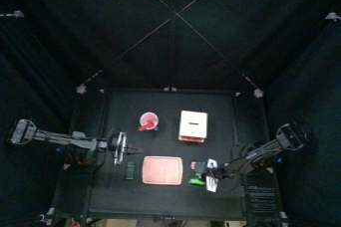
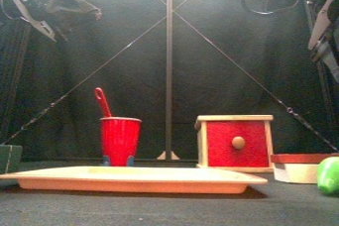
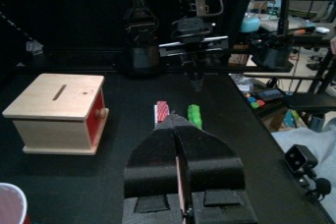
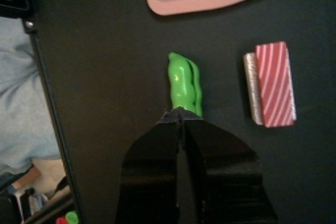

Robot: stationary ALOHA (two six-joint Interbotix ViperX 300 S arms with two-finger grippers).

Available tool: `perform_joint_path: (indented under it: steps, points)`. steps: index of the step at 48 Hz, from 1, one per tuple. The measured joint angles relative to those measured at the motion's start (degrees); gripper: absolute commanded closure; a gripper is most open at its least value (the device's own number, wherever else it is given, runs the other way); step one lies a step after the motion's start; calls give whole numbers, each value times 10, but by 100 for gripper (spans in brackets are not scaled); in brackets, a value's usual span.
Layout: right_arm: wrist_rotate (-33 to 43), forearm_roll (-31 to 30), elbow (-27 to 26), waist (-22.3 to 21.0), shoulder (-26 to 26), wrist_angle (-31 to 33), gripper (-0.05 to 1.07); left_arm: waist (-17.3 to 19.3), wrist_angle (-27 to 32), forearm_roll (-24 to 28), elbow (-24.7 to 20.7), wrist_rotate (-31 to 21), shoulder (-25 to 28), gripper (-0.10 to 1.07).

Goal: Grab pea

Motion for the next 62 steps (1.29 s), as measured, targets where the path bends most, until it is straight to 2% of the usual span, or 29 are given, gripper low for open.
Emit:
perform_joint_path:
  steps: [9,14,53,62]
  points:
    - [0,1,-1,4,33,-4,17,1,0,-1,2,-1,1,100]
    - [-2,-2,-6,4,54,-4,12,0,0,0,3,0,0,100]
    - [-9,-19,-50,2,172,20,13,0,0,-1,4,0,1,100]
    - [-10,-19,-54,2,176,25,23,0,0,0,4,0,1,100]
